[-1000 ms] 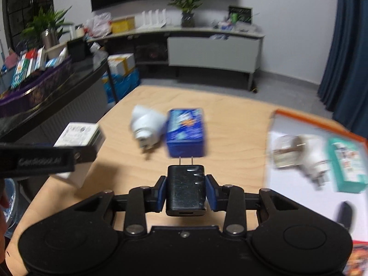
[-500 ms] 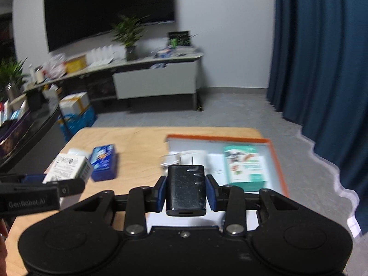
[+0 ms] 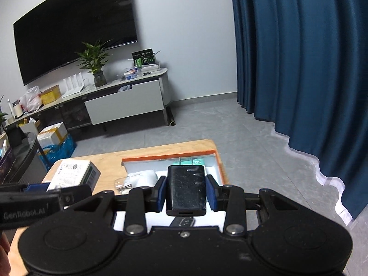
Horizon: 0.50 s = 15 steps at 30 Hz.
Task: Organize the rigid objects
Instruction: 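Carry the white box and black charger over the white tray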
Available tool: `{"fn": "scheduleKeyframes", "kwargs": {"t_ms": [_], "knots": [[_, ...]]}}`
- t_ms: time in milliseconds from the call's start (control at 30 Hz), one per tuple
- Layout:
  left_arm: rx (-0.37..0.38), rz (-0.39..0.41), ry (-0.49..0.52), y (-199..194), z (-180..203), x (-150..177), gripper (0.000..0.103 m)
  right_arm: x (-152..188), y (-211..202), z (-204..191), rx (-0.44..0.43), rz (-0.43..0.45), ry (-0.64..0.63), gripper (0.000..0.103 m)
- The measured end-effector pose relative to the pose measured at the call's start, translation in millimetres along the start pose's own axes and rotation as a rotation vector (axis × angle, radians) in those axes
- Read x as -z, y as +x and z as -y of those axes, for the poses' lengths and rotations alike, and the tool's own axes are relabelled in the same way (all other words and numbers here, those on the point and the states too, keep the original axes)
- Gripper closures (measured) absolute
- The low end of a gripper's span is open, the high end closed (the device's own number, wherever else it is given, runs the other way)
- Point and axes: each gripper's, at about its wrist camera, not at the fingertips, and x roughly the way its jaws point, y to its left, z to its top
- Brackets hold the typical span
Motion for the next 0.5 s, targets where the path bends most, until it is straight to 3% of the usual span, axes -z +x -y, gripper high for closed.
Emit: {"fn": "scheduleKeyframes", "kwargs": {"t_ms": [500], "knots": [[-0.013,-0.029,-0.006,1.9,9.7,7.5,0.042,2.3,2.9,0.0,-0.009,-0.018,-0.009,0.059]]}}
